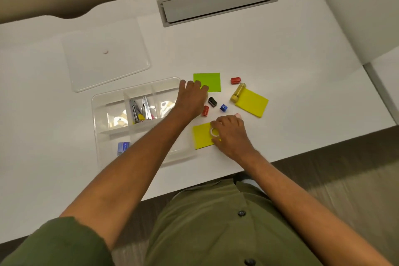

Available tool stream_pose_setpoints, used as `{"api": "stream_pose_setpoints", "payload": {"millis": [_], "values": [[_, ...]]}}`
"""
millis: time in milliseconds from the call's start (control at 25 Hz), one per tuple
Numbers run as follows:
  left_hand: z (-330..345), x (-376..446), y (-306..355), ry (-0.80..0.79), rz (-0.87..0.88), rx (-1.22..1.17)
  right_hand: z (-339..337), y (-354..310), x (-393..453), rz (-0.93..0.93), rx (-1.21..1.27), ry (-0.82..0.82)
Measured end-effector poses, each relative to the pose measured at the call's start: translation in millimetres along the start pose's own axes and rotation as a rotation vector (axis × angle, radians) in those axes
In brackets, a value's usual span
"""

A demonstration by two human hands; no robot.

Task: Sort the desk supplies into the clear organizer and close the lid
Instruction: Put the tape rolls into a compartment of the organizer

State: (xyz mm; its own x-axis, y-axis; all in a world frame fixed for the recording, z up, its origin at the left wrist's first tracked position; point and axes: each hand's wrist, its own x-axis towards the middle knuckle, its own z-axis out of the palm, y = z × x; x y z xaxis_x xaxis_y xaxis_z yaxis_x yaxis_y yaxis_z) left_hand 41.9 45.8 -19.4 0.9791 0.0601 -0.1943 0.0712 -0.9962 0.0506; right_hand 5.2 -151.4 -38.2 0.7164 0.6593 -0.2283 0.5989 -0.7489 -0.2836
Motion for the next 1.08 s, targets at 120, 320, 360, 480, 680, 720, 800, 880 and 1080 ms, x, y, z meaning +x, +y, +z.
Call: {"api": "stream_pose_setpoints", "payload": {"millis": [120, 320, 360, 480, 680, 720, 800, 880, 1080], "values": [[-2.1, 9.6, 3.2, -0.069, 0.004, 0.085, 1.3, 3.7, 1.6, -0.001, 0.001, 0.023], [5.8, 11.5, 3.8, -0.001, -0.006, 0.013, -0.1, 7.7, 1.3, 0.024, 0.129, 0.1], [6.0, 11.0, 3.0, 0.032, -0.007, -0.014, -1.4, 7.3, 1.7, 0.029, 0.158, 0.13], [4.1, 7.9, -0.9, 0.101, -0.012, -0.049, -6.6, 5.0, 8.8, 0.058, 0.251, 0.202], [9.9, 5.0, -11.8, 0.045, 0.012, -0.025, -16.1, 0.1, 22.2, 0.091, 0.329, 0.218], [11.8, 6.1, -10.8, 0.05, 0.009, -0.033, -16.3, -0.3, 23.0, 0.087, 0.329, 0.216], [13.7, 11.5, -3.9, 0.071, -0.013, -0.084, -16.3, -0.3, 24.2, 0.088, 0.321, 0.209], [13.4, 18.4, 3.4, 0.09, -0.045, -0.151, -16.0, 1.0, 26.1, 0.094, 0.313, 0.195], [12.5, 41.4, 12.3, 0.0, 0.01, -0.166, -20.6, 4.2, 22.2, 0.113, 0.3, 0.197]]}}
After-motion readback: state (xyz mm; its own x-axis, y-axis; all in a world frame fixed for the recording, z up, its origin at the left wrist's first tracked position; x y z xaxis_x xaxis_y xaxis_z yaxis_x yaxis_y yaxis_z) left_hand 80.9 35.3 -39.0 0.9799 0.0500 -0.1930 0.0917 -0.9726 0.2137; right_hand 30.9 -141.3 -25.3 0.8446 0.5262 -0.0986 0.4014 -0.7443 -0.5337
